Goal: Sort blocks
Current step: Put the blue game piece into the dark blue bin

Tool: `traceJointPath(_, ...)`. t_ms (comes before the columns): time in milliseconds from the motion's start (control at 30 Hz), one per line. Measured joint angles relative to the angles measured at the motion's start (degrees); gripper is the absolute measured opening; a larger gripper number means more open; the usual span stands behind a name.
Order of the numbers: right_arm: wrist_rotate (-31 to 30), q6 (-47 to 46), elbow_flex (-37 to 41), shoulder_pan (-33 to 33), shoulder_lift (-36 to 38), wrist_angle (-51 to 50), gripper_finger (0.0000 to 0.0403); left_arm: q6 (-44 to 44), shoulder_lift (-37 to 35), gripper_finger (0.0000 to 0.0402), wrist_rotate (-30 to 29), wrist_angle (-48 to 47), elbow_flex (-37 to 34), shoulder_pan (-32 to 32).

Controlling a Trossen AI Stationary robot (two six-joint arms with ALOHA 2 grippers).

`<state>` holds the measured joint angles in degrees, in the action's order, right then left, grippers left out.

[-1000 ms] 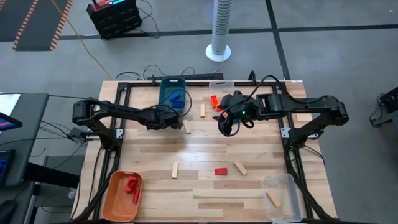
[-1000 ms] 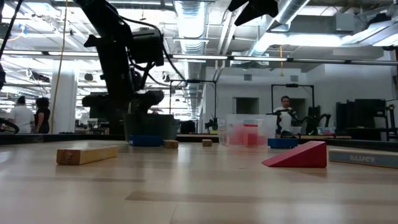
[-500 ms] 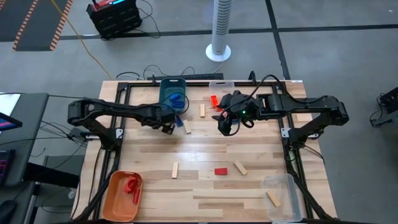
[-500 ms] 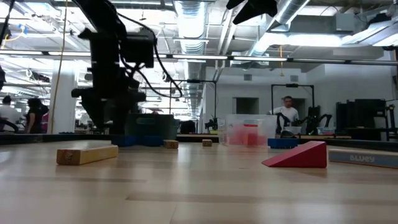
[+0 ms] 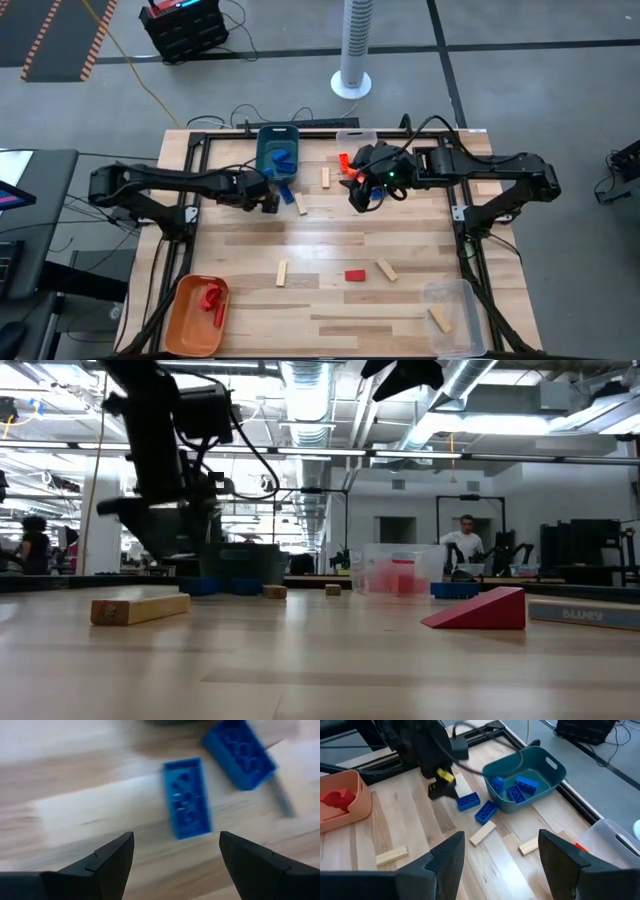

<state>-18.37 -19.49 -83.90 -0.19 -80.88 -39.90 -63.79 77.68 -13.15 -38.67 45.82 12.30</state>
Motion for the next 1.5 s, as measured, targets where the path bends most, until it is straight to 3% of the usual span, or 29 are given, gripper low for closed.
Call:
traceJointPath(100, 0.0, 0.0, 0.0, 0.0, 0.0, 0.1, 0.0244, -3.1, 0.7, 0.0286, 0.5, 10.6, -3.3, -1.2)
traceJointPath(200, 0.0, 0.0, 0.0, 0.0, 0.0, 0.1, 0.0244, -4.7, 1.9, 0.0286, -0.6, 15.0, -4.6, -2.4)
traceJointPath(567, 0.0, -0.1, 0.0, 0.1, 0.0, 0.0, 0.0244, -5.3, 8.5, 0.0286, -3.4, 13.5, -4.8, -3.7)
traceJointPath(1067, 0.0, -0.6, 0.0, 0.0, 0.0, -0.1, 0.0244, -7.2, 8.6, 0.0283, -9.5, 10.8, -4.3, -4.4)
traceJointPath(1200, 0.0, -0.6, 0.0, -0.3, 0.0, -0.1, 0.0244, -7.2, 8.7, 0.0245, -12.2, 10.1, -4.3, -4.4)
traceJointPath(1433, 0.0, -0.6, 0.0, -0.3, 0.0, -0.1, 0.0244, -3.9, 8.7, 0.0106, -13.1, 9.7, -4.3, -4.4)
traceJointPath(1500, 0.0, -0.6, 0.0, -0.4, 0.0, -0.1, 0.0244, -2.0, 8.7, 0.0082, -12.6, 9.7, -4.3, -4.4)
